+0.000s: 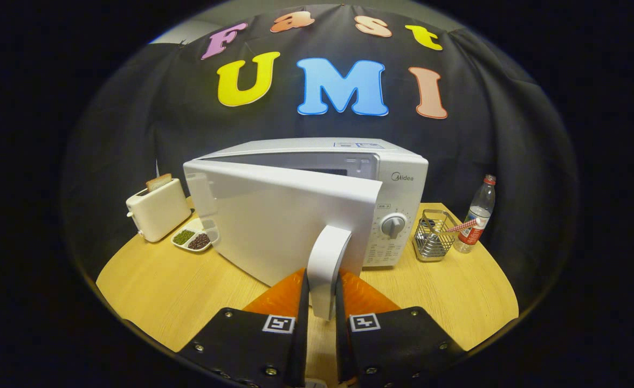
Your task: Open the microwave, put the food inside, and close the microwave door.
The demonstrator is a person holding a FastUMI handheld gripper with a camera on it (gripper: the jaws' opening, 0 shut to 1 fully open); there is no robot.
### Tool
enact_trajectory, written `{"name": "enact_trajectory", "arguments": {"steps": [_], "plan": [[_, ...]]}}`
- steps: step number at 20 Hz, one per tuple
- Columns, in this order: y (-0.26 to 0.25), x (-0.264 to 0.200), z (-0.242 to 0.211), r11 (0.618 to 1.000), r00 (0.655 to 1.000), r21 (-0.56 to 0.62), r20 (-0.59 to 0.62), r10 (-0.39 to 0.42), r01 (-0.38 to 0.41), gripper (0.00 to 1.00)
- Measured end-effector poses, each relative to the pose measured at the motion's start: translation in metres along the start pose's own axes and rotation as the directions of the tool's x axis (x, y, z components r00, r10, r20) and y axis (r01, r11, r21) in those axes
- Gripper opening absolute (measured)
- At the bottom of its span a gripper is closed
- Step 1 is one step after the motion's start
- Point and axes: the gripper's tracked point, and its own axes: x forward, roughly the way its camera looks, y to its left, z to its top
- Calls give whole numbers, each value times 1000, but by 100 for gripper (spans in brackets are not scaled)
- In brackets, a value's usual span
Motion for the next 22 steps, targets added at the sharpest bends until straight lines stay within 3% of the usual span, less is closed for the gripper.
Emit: {"name": "enact_trajectory", "arguments": {"steps": [9,22], "plan": [[50,-47,-27,1000,1000,-12,-8,28,-28,23],[133,-75,-46,996,998,-59,-5,67,-67,26]]}}
